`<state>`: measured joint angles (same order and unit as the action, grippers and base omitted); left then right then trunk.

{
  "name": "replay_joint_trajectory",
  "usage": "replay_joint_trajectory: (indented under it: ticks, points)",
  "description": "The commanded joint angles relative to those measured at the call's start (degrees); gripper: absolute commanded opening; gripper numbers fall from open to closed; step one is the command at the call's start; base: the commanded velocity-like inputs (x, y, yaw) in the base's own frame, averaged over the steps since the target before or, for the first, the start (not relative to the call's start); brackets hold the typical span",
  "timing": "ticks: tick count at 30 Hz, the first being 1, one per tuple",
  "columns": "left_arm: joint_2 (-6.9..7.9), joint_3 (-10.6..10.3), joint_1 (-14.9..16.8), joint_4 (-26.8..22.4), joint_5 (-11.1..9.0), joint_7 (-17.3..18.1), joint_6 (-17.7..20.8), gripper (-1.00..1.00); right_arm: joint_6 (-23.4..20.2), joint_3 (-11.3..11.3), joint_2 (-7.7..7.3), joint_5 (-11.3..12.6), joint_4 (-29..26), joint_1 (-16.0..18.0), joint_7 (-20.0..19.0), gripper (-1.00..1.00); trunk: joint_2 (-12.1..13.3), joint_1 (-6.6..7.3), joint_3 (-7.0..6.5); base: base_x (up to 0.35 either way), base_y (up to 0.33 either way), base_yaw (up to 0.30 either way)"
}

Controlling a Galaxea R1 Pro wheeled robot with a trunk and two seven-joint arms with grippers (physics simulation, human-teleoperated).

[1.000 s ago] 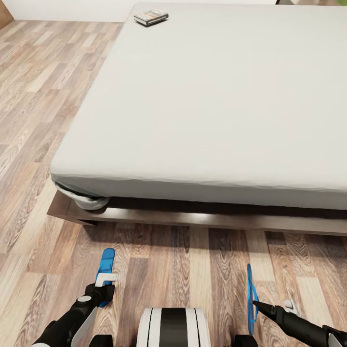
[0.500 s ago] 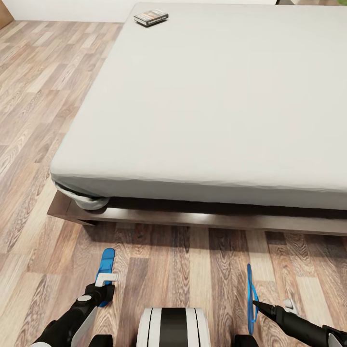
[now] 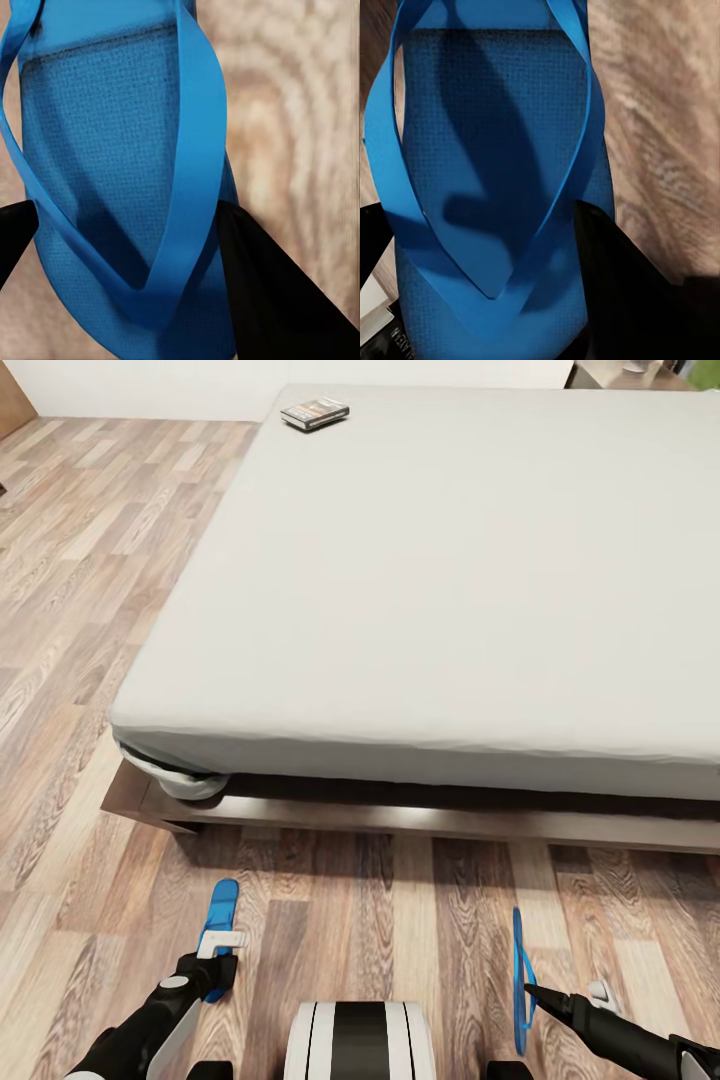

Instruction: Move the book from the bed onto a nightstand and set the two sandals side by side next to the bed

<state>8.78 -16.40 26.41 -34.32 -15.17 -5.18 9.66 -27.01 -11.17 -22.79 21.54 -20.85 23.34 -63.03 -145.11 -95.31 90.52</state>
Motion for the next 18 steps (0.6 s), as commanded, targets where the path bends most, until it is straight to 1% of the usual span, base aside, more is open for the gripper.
replay_joint_trajectory:
  ticks: [1, 18]
  points:
    - [0.09, -0.47, 0.02, -0.13, -0.48, -0.45, 0.27, -1.0, -0.5, -0.08, -0.01, 0.17, 0.01, 0.0, 0.02, -1.0, 0.0, 0.03, -0.2, 0.0, 0.0, 0.0]
    - [0.09, -0.47, 0.03, -0.13, -0.48, -0.45, 0.27, -1.0, -0.5, -0.08, 0.03, 0.17, 0.02, 0.03, 0.02, -1.0, 0.0, 0.03, -0.2, 0.0, 0.0, 0.0]
